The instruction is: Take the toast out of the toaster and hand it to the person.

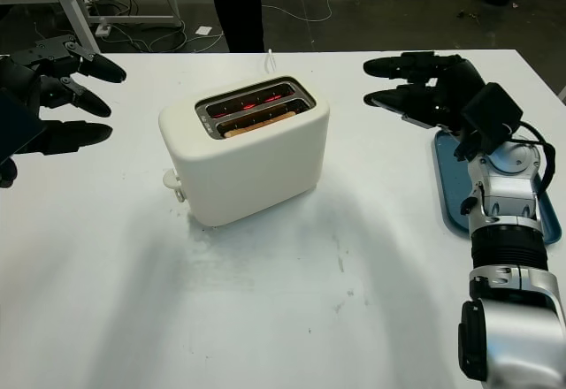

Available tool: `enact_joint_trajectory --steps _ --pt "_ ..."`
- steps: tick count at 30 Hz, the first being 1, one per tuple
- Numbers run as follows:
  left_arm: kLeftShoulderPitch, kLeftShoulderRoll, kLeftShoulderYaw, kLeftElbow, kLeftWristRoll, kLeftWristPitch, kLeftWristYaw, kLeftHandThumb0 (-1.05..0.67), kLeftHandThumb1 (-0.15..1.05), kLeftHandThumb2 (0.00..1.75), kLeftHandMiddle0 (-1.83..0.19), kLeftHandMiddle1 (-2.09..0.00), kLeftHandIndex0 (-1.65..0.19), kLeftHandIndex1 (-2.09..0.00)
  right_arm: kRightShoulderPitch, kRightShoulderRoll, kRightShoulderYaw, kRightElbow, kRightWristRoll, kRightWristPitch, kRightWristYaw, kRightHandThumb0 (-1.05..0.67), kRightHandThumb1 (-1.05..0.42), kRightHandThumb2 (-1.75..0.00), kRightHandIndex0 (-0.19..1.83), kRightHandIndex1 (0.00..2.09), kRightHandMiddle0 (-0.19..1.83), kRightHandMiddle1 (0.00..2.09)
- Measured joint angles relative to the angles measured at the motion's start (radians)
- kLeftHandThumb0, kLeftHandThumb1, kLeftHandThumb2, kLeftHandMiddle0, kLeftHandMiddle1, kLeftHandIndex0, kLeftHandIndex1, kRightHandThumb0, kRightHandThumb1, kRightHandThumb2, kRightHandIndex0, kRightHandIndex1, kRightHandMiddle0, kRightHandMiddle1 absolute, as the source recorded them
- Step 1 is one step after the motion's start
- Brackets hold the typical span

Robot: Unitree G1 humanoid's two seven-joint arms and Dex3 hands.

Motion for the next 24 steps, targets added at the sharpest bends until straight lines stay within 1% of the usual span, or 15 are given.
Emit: enact_joint_trajectory --steps 5,24 --pt "0.0 -0.001 0.001 0.003 0.0 -0.006 0.0 0.52 0.92 0.16 -0.49 -1.34 -0.46 -1.05 0.0 0.0 0.0 0.0 0.0 0.0 0.0 -0.46 -0.84 0.0 1.07 0.0 0.94 0.0" --pt "0.0 0.0 -0.001 0.002 0.003 0.007 0.0 0.53 0.92 0.16 -0.48 -1.31 -0.45 -1.02 0.0 0.0 0.0 0.0 0.0 0.001 -0.001 -0.42 -0.84 0.0 1.06 0.0 0.93 0.0"
